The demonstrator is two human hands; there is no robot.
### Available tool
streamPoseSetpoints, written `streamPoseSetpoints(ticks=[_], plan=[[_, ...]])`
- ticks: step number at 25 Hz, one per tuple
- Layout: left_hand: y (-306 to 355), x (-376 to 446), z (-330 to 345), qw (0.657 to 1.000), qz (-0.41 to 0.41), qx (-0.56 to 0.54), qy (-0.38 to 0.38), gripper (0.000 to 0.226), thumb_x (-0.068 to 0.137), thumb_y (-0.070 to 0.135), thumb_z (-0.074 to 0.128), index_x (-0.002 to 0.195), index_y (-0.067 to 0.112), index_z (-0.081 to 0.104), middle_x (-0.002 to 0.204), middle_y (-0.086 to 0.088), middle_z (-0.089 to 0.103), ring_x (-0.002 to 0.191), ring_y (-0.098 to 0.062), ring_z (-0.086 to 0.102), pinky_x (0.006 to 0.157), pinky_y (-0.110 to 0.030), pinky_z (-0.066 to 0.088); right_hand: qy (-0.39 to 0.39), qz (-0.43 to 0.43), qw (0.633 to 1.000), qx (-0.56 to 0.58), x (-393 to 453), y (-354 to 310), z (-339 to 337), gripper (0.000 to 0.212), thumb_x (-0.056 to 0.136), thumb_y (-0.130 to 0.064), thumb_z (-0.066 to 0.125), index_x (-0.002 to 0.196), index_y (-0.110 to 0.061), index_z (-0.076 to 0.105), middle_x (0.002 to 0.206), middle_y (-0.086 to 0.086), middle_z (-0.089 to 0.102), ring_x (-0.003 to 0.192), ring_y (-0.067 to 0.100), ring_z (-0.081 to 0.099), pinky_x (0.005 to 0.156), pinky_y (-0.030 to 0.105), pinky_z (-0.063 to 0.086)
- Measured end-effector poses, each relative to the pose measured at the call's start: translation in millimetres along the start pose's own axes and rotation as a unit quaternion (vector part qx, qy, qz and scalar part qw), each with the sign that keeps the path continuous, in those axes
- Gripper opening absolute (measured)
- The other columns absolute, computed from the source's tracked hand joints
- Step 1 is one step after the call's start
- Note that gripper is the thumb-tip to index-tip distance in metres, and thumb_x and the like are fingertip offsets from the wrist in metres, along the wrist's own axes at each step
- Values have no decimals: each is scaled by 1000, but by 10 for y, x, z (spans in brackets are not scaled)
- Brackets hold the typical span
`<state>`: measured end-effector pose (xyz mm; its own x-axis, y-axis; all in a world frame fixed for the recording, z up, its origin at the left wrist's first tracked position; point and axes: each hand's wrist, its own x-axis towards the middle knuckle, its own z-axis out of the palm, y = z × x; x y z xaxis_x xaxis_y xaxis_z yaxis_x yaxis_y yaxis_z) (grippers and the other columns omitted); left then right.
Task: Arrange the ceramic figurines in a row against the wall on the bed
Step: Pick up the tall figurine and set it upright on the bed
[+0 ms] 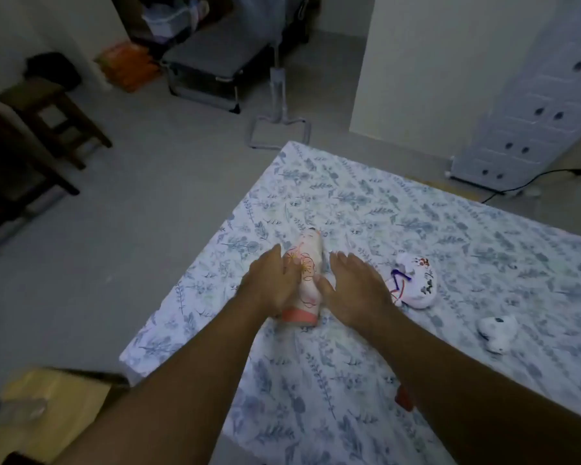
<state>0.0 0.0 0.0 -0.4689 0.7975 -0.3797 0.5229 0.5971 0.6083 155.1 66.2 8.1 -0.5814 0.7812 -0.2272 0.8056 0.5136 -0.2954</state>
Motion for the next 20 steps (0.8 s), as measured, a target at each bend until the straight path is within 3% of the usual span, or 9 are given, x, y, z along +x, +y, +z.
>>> streamPoseSetpoints(ticks=[3,5,7,8,10,13,16,20], plan=[[-156,256,61,989,-59,-119,-60,55,101,53,36,145,21,43,145,-9,54,125,-28,55,102,-35,41,-60,90,974,198,211,-145,258,56,94,-63,41,132,-23,50,116,5,69,106,25,66,94,43,52],[-163,292,-9,971,-68,-212,-88,47,104,45,41,143,20,47,134,-6,60,105,-19,61,89,-30,48,-86,123,927,344,258,-210,301,54,93,-58,52,138,-29,46,119,1,72,101,18,70,94,42,56],[-170,274,-147,950,-66,-280,-120,55,102,39,53,150,21,36,123,-1,61,90,-6,63,72,-21,52,-90,132,882,444,277,-207,249,58,94,-42,64,145,-34,39,130,0,69,105,13,70,97,42,56],[-193,253,-220,946,-53,-294,-127,65,99,38,59,154,23,29,121,3,59,90,-2,62,68,-18,52,-93,132,860,484,257,-202,173,68,93,-32,68,150,-37,31,134,-1,67,106,9,70,97,39,56],[-261,195,-283,943,-14,-310,-124,79,92,36,70,156,30,24,126,12,56,102,-5,63,73,-20,55,-95,105,835,531,192,-146,92,90,90,-16,73,157,-35,16,129,-14,66,103,-1,69,86,26,58],[-271,48,-235,936,77,-333,-85,71,85,19,80,146,30,44,130,15,60,112,-1,62,76,-21,58,-51,56,856,511,49,-102,43,88,83,-4,78,149,-42,34,117,-23,69,107,-9,66,79,16,57],[-341,-122,-82,930,127,-340,-55,69,81,9,83,138,25,49,133,15,57,123,1,54,84,-25,58,-10,68,861,503,-96,-80,155,75,81,0,78,137,-41,50,118,-19,71,113,-1,67,83,18,57],[-526,-274,133,935,133,-327,-31,65,84,0,77,137,17,43,137,4,52,128,-1,51,92,-27,56,-10,40,888,459,-227,-67,311,84,84,-4,77,128,-65,40,119,-41,62,118,-8,61,95,19,53]])
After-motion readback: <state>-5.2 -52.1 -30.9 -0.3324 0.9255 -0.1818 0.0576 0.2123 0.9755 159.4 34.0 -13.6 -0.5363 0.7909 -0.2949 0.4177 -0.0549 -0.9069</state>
